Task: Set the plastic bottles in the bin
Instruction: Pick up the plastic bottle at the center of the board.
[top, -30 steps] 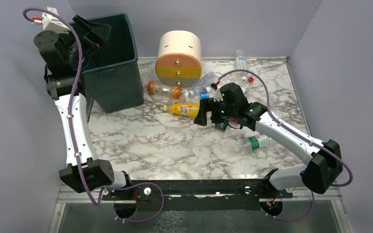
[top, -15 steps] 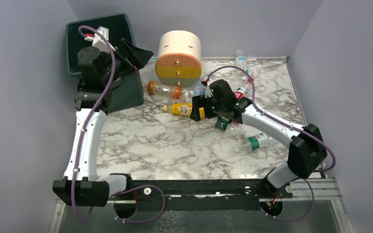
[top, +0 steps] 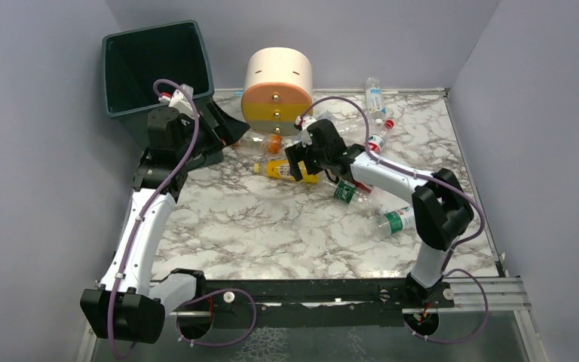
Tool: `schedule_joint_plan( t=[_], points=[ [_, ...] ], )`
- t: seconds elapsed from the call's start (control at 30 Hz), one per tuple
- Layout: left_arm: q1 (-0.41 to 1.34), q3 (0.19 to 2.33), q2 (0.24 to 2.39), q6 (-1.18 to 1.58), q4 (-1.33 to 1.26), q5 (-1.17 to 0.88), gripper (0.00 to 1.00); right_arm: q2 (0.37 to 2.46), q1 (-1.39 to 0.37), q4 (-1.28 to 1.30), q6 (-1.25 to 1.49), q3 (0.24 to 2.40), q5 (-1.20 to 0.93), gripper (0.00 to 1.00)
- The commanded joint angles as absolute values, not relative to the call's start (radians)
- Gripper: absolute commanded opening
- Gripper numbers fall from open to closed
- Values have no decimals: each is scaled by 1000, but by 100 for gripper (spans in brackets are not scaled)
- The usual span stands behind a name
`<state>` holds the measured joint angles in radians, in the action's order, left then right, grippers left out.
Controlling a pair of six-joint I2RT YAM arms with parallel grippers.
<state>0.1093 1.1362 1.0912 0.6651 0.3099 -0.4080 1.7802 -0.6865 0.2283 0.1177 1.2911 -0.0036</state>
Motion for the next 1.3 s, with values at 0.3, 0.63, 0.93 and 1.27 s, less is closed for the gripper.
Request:
schedule_joint_plan(
  t=[0.3, 0.63, 0.93, 1.27],
  points=[
    [115, 946, 1016, 591, 301, -424, 99, 1949, -692, 172, -39, 1398, 88, 94],
    [115, 938, 1024, 580, 300, -423, 99, 1986, -692, 190, -57, 1386, 13, 95],
    [115, 935, 1031, 587, 289, -421, 99, 1920, -692, 194, -38, 1299, -36, 93],
    [119, 912, 1030, 609, 263, -423, 99, 1850, -692, 183, -2, 1216, -71, 78]
  ],
)
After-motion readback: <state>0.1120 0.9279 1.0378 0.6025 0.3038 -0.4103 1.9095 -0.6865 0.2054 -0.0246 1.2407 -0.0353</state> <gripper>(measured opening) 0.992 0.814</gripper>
